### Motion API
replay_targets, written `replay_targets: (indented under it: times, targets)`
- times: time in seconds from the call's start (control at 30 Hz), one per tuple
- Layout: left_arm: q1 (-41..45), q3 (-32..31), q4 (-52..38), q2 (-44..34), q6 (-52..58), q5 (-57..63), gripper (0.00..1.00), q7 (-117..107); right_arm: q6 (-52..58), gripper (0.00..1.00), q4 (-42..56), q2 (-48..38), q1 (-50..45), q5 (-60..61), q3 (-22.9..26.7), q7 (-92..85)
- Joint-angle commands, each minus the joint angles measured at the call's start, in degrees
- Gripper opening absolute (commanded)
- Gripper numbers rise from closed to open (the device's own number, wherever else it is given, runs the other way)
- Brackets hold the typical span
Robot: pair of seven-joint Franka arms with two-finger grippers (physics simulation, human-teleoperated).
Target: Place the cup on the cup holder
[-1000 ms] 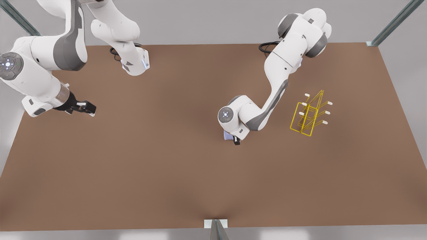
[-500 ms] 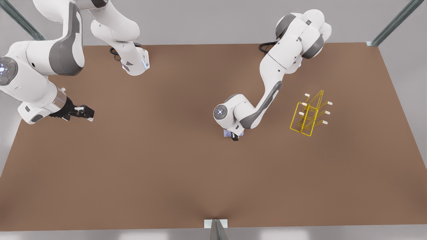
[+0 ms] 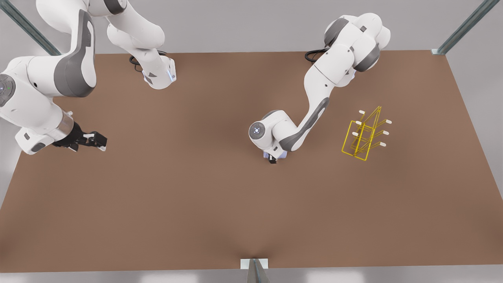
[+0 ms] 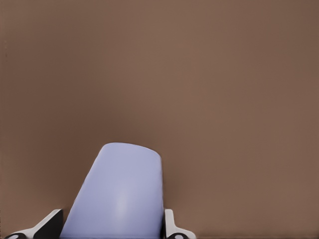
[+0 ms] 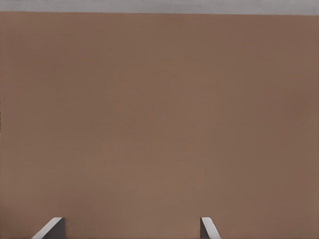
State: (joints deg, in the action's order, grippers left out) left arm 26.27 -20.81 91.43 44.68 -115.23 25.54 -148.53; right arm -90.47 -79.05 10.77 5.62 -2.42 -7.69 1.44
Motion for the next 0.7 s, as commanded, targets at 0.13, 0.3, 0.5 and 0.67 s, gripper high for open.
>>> replay_targets:
  times: [0.13, 0.3, 0.5, 0.67]
  targets:
    - [-0.16, -0.11, -0.03, -0.03, 0.45, -0.32, 0.99, 8.95, -3.13, 1.0, 0.13, 0.57, 0.61, -0.13, 0.13, -1.52]
    - [-2.89, -3.09, 1.82, -0.03, -0.26, -0.58, 0.99, 12.91, -3.13, 1.0, 0.04, 0.83, 0.35, -0.13, 0.4, -1.61]
    - [-6.32, -7.22, 2.52, -0.11, 0.62, -0.67, 0.83, 20.91, -3.13, 1.0, 0.04, 0.83, 0.35, -0.22, 0.4, -1.61]
    - [-19.49, -21.36, 1.82, -1.43, 7.65, -0.93, 0.8, 23.72, -3.04, 1.0, 0.04, 0.83, 0.27, -0.22, 0.4, -1.52]
